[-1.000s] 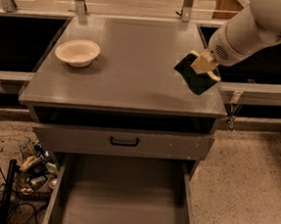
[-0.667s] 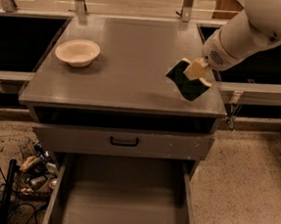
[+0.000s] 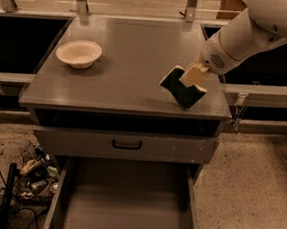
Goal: Pick sponge from middle drawer and place on counter
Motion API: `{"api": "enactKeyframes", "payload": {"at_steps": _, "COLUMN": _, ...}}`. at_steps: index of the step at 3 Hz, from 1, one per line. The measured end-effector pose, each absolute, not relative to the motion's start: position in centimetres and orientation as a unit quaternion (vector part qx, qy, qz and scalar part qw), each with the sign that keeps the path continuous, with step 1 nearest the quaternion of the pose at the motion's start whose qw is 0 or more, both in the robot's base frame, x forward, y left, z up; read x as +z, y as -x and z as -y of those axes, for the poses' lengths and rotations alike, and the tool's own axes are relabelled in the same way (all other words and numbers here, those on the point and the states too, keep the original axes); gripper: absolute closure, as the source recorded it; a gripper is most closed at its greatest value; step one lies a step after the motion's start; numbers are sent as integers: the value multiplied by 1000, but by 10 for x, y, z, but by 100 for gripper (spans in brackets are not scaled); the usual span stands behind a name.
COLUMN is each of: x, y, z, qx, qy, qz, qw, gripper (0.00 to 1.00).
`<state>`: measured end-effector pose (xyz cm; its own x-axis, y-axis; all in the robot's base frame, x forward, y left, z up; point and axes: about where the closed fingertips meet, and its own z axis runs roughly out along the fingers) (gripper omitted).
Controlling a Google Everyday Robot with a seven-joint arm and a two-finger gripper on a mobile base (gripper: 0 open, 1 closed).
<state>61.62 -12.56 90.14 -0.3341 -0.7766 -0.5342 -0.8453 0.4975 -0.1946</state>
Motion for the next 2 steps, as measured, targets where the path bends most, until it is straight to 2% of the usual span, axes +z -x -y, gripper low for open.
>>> {"api": "enactKeyframes", "payload": {"at_steps": 2, "x": 891, "y": -610, "z": 114, "qx": 124, "qy": 544, "qz": -796, "qw": 234, "gripper": 100}}
